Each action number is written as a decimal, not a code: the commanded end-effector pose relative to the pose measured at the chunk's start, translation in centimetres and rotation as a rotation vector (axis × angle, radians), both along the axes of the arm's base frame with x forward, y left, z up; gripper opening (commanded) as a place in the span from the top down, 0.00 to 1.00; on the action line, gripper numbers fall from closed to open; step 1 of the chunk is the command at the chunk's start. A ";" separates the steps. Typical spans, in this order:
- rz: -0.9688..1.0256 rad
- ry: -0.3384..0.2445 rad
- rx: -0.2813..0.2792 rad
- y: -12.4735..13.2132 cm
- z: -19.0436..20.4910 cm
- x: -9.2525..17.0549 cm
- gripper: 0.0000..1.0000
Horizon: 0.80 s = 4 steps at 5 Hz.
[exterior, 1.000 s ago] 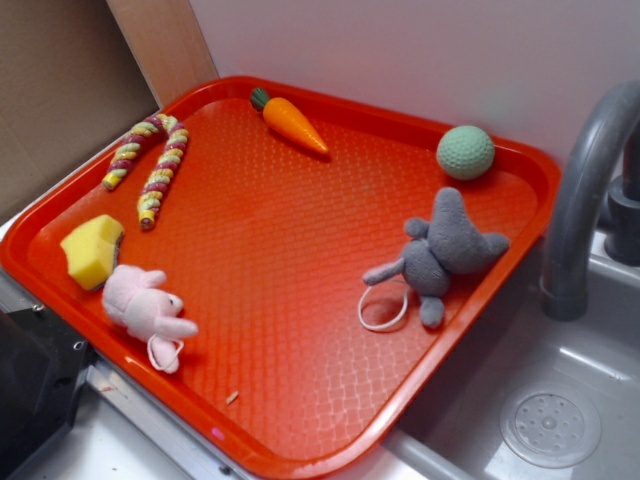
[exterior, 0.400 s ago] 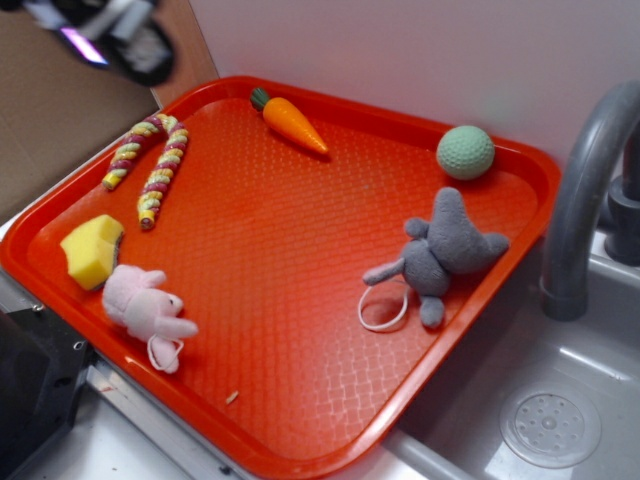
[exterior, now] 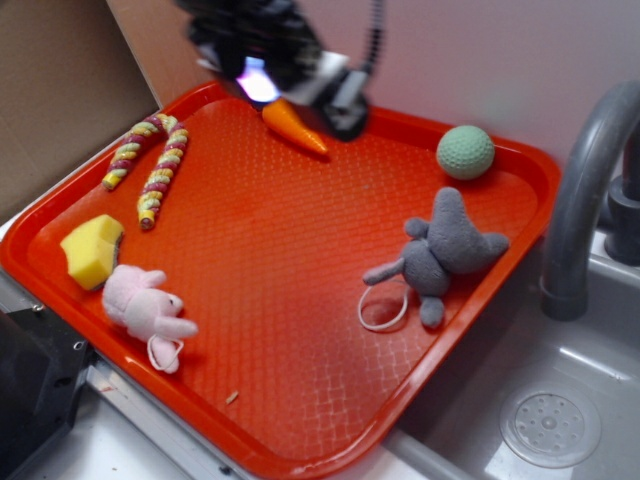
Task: Grab the green ball.
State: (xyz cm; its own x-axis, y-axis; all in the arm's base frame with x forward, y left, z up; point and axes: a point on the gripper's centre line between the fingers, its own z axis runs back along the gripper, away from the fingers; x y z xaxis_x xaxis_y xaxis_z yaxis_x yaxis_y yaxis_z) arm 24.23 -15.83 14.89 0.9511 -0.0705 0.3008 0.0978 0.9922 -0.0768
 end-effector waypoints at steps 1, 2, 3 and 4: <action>0.079 -0.060 0.000 -1.4 -2.4 5.2 0.00; 0.106 -0.070 -0.006 -1.2 -4.0 7.3 0.00; 0.114 -0.087 0.004 -1.9 -5.1 9.3 0.00; 0.132 -0.107 0.034 -1.3 -5.7 10.7 0.00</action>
